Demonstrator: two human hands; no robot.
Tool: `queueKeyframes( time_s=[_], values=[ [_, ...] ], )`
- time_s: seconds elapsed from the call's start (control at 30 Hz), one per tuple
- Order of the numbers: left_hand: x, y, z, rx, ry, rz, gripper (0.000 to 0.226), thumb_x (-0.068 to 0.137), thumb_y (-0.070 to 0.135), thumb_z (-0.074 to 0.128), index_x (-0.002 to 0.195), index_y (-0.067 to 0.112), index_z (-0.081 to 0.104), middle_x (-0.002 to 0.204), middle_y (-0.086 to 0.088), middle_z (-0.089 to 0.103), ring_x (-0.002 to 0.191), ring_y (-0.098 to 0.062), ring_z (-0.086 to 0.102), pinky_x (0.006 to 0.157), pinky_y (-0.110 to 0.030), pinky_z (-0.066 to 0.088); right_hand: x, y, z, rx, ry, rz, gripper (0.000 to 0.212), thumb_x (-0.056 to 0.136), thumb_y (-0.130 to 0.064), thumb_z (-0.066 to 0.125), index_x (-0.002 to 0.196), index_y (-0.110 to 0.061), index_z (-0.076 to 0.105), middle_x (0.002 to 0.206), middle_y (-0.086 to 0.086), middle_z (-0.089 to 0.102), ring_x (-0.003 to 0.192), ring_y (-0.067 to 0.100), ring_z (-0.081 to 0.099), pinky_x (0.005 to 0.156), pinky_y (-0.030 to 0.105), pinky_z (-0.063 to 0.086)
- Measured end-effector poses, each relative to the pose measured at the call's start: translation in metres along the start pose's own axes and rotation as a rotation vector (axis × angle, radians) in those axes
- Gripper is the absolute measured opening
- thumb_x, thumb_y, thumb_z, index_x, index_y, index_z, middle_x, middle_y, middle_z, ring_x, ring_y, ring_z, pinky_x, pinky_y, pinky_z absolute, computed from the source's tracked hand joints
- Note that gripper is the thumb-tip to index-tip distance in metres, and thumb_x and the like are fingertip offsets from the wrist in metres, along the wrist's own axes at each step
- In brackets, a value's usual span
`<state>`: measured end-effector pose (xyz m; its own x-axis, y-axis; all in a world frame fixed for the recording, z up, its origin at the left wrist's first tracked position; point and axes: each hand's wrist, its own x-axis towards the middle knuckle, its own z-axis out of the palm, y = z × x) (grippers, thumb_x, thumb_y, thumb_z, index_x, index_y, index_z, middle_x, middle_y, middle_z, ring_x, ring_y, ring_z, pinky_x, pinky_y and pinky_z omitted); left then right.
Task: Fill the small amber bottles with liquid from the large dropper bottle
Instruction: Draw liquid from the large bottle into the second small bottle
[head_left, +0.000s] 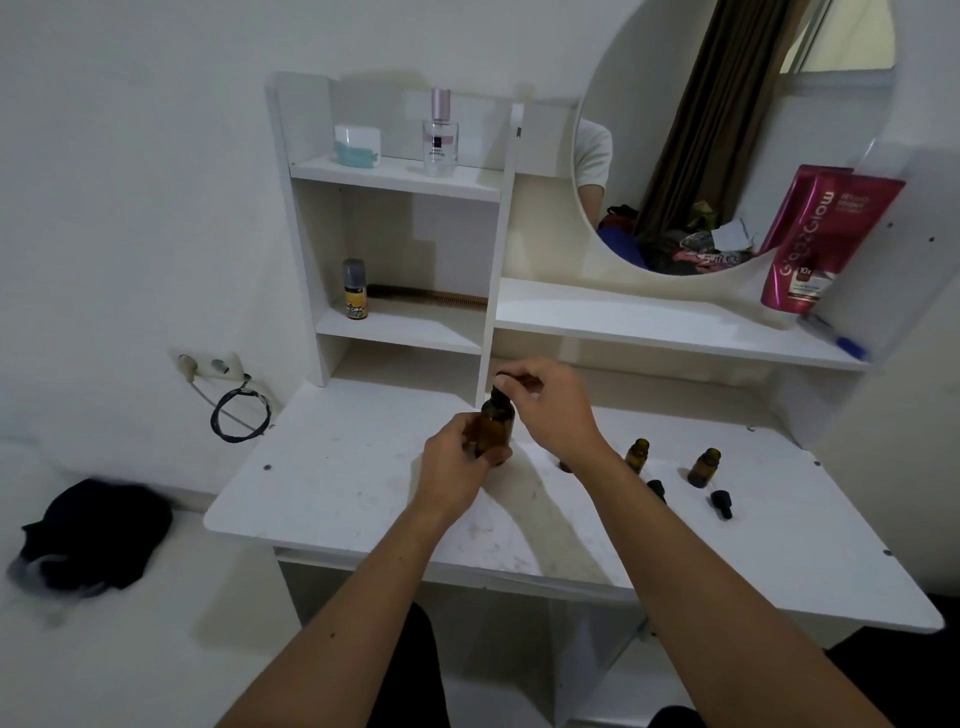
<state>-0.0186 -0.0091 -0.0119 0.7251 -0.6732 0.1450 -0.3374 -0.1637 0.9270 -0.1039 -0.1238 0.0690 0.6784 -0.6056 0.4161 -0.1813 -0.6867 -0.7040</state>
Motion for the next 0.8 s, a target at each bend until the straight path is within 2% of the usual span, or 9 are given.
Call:
queueKeyframes(
  time_s=[0.13, 0.27, 0.33, 0.6, 0.73, 0.8],
  values=[
    [-0.001, -0.001, 0.000, 0.006, 0.004, -0.009, 0.051, 0.087, 0.031, 0.081, 0.131, 0.018, 0.060, 0.124, 0.003, 0.068, 0.107, -0.012, 0.061, 0.095, -0.019, 0.047, 0.000, 0.000, 0.005, 0.010, 0.061, 0.043, 0.006, 0.096, -0.017, 0.073, 0.097, -0.018, 0.078, 0.090, -0.015, 0.070, 0.085, -0.004, 0.064, 0.075, 0.002, 0.045],
    [0.000, -0.001, 0.002, 0.014, 0.010, -0.013, 0.051, 0.087, 0.033, 0.081, 0.132, 0.019, 0.061, 0.126, 0.001, 0.070, 0.113, -0.019, 0.065, 0.106, -0.034, 0.052, -0.002, 0.000, 0.009, -0.002, 0.107, 0.030, 0.006, 0.095, -0.014, 0.074, 0.092, -0.018, 0.078, 0.084, -0.022, 0.067, 0.082, -0.011, 0.063, 0.074, 0.001, 0.045],
    [0.000, -0.001, 0.002, 0.021, 0.013, -0.016, 0.051, 0.088, 0.033, 0.080, 0.132, 0.019, 0.060, 0.127, 0.001, 0.070, 0.113, -0.019, 0.065, 0.107, -0.037, 0.051, -0.003, -0.001, 0.009, -0.005, 0.119, 0.019, 0.007, 0.095, -0.013, 0.074, 0.092, -0.017, 0.078, 0.083, -0.021, 0.067, 0.083, -0.014, 0.062, 0.074, 0.001, 0.045],
    [-0.002, 0.002, 0.003, 0.026, 0.016, -0.025, 0.053, 0.087, 0.034, 0.081, 0.134, 0.018, 0.060, 0.128, 0.000, 0.069, 0.116, -0.020, 0.063, 0.108, -0.039, 0.051, -0.004, -0.018, -0.007, 0.120, 0.117, 0.029, 0.012, 0.100, -0.014, 0.069, 0.109, -0.015, 0.076, 0.092, -0.014, 0.071, 0.085, -0.019, 0.062, 0.076, 0.001, 0.046],
    [-0.007, 0.002, 0.004, 0.013, 0.040, -0.038, 0.059, 0.084, 0.038, 0.083, 0.136, 0.022, 0.058, 0.132, 0.003, 0.067, 0.119, -0.018, 0.063, 0.108, -0.039, 0.051, 0.001, -0.033, -0.028, 0.174, 0.181, -0.039, 0.015, 0.099, -0.016, 0.070, 0.112, -0.012, 0.077, 0.100, -0.008, 0.075, 0.091, -0.008, 0.067, 0.083, 0.007, 0.050],
    [-0.012, 0.002, 0.004, -0.006, 0.082, -0.046, 0.064, 0.083, 0.037, 0.084, 0.138, 0.022, 0.055, 0.134, 0.003, 0.065, 0.120, -0.017, 0.062, 0.107, -0.039, 0.052, 0.003, -0.039, -0.037, 0.192, 0.225, -0.060, 0.016, 0.099, -0.016, 0.070, 0.113, -0.011, 0.076, 0.102, -0.003, 0.076, 0.090, -0.008, 0.066, 0.082, 0.007, 0.049]
  ],
)
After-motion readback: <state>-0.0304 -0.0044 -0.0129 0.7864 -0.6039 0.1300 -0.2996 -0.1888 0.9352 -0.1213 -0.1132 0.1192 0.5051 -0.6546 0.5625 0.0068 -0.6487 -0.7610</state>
